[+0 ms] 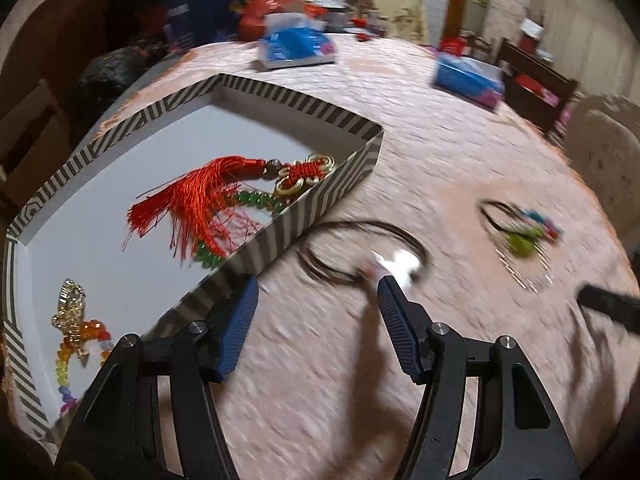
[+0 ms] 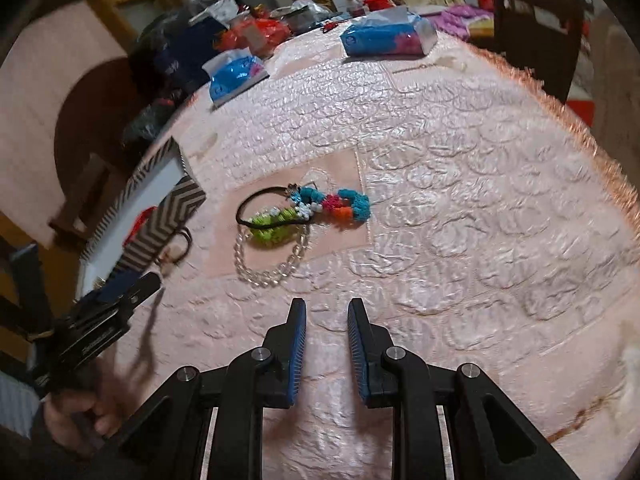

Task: Organize jewelry
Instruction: 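Move the left gripper to the brown hair tie with mouse charm and close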

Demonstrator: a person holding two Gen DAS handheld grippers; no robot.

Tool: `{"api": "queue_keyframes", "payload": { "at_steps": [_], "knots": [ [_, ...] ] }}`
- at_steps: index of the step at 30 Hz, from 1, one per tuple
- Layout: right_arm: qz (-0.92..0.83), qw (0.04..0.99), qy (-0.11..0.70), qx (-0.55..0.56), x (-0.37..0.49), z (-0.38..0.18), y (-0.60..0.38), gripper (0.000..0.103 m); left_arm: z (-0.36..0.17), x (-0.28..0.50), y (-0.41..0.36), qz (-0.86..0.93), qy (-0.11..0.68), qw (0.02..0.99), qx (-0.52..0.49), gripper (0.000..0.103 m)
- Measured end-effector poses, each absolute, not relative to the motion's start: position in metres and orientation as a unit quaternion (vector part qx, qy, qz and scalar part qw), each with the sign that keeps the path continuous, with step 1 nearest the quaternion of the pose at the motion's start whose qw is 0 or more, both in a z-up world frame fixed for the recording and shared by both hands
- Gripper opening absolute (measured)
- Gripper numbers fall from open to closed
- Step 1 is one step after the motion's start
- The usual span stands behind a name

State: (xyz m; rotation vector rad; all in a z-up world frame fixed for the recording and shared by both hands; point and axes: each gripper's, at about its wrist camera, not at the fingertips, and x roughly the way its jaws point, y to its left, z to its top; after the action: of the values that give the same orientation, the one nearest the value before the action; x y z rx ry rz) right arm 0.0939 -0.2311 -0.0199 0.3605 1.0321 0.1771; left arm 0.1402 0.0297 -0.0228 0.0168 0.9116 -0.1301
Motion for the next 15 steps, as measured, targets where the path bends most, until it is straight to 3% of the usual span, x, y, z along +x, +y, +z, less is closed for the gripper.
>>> {"api": "queue_keyframes", "payload": {
  "at_steps": [12, 13, 15],
  "knots": [
    [0.088, 0.848, 0.492, 0.176, 0.095, -0.024, -0.230, 0.020, -0.029, 0.154, -0.010, -0.108, 0.439, 0.890, 0.056, 0.062],
    [0.088, 0.849, 0.492, 0.173, 0.096, -0.024, -0.230, 0.020, -0.029, 0.152, -0.010, -0.109, 0.437, 0.891, 0.058, 0.059],
    [0.088, 0.850, 0.492, 0.168, 0.096, -0.024, -0.229, 0.020, -0.029, 0.148, -0.008, -0.106, 0.432, 0.894, 0.059, 0.042]
  ]
}}
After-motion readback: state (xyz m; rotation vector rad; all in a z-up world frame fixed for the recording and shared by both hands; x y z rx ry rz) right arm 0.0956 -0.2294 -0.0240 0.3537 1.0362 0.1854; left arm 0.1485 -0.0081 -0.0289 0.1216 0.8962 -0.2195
